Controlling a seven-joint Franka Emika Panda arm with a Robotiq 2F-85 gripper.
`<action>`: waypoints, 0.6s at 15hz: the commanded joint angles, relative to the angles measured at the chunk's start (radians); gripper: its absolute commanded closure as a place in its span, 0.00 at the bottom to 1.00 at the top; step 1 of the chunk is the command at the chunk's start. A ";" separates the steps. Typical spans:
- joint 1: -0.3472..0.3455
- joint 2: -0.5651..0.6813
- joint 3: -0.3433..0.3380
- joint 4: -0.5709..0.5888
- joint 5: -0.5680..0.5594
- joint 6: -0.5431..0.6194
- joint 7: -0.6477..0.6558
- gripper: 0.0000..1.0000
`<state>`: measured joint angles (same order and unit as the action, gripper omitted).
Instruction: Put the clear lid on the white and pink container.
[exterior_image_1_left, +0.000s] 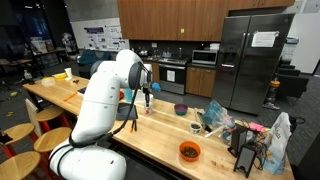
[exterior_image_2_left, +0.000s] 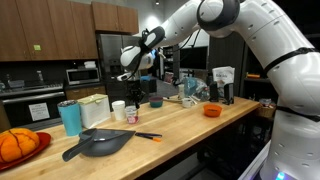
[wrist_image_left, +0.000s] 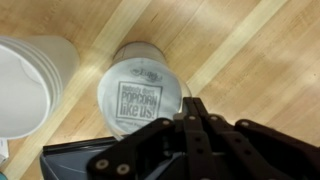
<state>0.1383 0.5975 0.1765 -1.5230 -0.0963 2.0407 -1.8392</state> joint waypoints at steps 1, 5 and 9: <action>0.005 0.019 0.002 0.040 -0.018 -0.028 0.013 0.72; 0.005 0.023 0.002 0.044 -0.017 -0.031 0.013 0.49; 0.003 0.027 0.003 0.046 -0.016 -0.034 0.009 0.21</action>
<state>0.1403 0.6146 0.1770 -1.5039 -0.0963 2.0305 -1.8392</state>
